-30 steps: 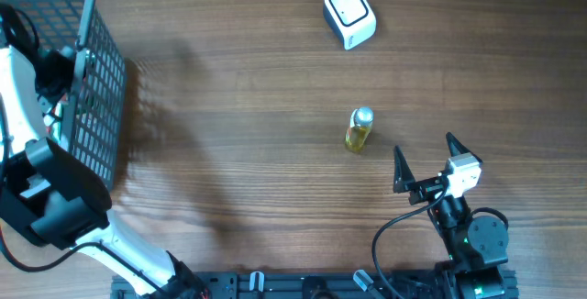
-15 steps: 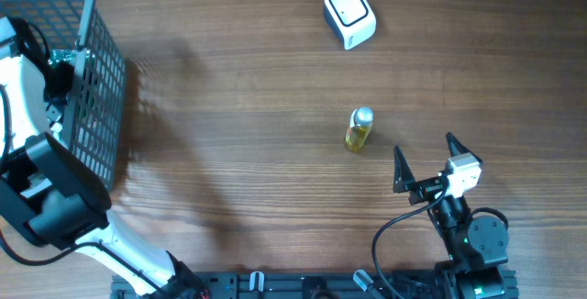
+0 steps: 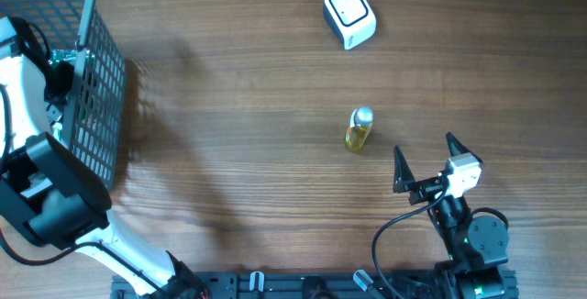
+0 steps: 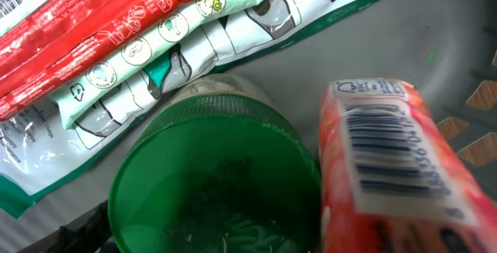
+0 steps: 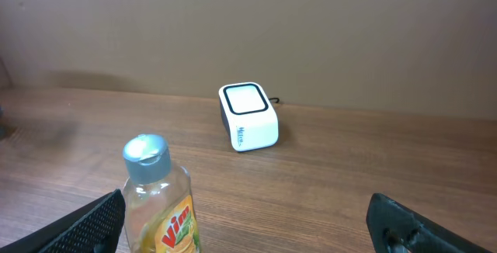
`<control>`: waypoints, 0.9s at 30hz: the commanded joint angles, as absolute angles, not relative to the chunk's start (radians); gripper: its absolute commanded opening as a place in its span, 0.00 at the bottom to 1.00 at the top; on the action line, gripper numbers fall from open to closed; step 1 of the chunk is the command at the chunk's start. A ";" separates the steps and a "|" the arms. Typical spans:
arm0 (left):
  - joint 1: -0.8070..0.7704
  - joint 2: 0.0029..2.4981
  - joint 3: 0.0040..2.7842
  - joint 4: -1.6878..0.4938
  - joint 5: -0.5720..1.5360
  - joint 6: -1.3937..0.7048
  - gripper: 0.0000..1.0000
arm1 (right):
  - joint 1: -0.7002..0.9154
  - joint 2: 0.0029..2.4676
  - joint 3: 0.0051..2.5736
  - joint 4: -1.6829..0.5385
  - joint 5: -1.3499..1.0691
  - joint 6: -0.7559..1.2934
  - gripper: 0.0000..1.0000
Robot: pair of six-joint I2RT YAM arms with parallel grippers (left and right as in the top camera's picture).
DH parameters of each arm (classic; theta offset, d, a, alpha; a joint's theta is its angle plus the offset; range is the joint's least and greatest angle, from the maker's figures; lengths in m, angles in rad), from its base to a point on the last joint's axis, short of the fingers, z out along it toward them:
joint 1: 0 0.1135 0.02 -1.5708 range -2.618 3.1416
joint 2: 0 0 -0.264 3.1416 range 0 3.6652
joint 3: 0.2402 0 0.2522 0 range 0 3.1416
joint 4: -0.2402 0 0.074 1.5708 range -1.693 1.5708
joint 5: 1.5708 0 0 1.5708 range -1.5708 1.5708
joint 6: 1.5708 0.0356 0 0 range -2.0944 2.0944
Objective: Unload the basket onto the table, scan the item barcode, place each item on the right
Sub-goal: 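Move the left gripper back over the basket toward the green-capped jar, then grasp the green-capped jar by its lid with the left gripper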
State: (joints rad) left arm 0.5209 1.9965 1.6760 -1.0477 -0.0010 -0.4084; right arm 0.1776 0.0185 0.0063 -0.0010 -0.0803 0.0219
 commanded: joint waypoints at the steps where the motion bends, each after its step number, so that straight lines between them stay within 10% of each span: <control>1: 0.520 2.001 1.660 -1.047 0.007 -0.407 0.79 | 0.173 0.016 0.006 0.001 -0.067 0.028 0.99; 11: 0.520 2.003 1.653 -1.044 0.008 -0.407 0.52 | 0.173 0.027 0.006 0.002 -0.067 0.028 1.00; 27: 0.520 1.751 1.793 -1.050 0.007 -0.400 0.40 | 0.173 0.027 0.006 0.002 -0.067 0.028 1.00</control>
